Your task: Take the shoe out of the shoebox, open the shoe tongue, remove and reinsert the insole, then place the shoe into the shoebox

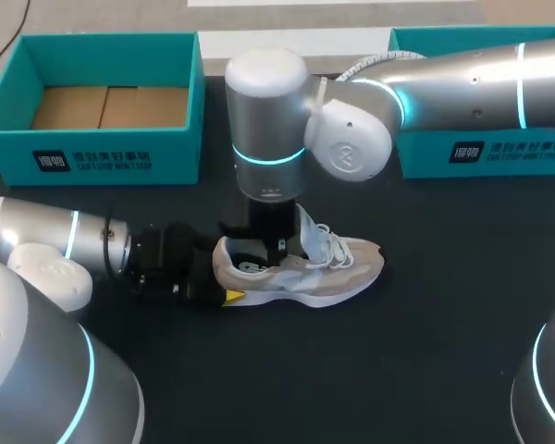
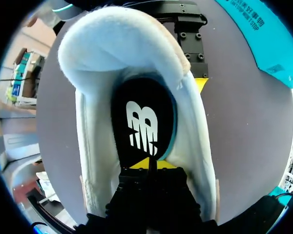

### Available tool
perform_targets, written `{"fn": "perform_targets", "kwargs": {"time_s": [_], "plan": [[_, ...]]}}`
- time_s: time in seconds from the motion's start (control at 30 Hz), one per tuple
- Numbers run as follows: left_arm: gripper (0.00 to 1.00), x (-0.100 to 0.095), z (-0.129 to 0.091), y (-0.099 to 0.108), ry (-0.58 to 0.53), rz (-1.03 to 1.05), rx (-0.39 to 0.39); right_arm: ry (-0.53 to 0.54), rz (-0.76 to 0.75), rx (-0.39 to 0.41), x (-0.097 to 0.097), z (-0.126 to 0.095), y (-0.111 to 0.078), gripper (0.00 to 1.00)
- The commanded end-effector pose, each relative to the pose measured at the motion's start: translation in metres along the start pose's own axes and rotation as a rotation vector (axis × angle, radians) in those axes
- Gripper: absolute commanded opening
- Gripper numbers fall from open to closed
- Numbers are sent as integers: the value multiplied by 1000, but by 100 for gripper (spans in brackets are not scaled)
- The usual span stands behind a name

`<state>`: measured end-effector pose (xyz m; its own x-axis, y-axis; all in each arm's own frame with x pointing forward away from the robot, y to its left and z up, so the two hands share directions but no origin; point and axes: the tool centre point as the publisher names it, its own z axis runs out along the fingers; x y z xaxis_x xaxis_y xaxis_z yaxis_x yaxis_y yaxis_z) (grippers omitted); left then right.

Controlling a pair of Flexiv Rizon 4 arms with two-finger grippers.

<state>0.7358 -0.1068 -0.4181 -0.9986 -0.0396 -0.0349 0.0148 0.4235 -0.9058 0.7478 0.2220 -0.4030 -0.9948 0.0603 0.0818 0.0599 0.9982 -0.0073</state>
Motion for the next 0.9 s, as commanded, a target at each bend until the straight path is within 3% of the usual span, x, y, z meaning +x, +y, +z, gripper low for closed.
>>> {"fn": "perform_targets", "kwargs": {"time_s": [0.03,0.33,0.6,0.8,0.9], "plan": [[0,0,1,-1,0,1,0,-44,26,-31,16,-6,-18,0],[0,0,1,-1,0,1,0,-161,66,-53,17,-59,-37,0],[0,0,1,-1,0,1,0,-208,35,-71,5,-83,-44,0],[0,0,1,-1,0,1,0,-232,-9,-139,-3,-97,-32,0],[0,0,1,-1,0,1,0,-223,-40,-181,-7,-101,-17,0]]}}
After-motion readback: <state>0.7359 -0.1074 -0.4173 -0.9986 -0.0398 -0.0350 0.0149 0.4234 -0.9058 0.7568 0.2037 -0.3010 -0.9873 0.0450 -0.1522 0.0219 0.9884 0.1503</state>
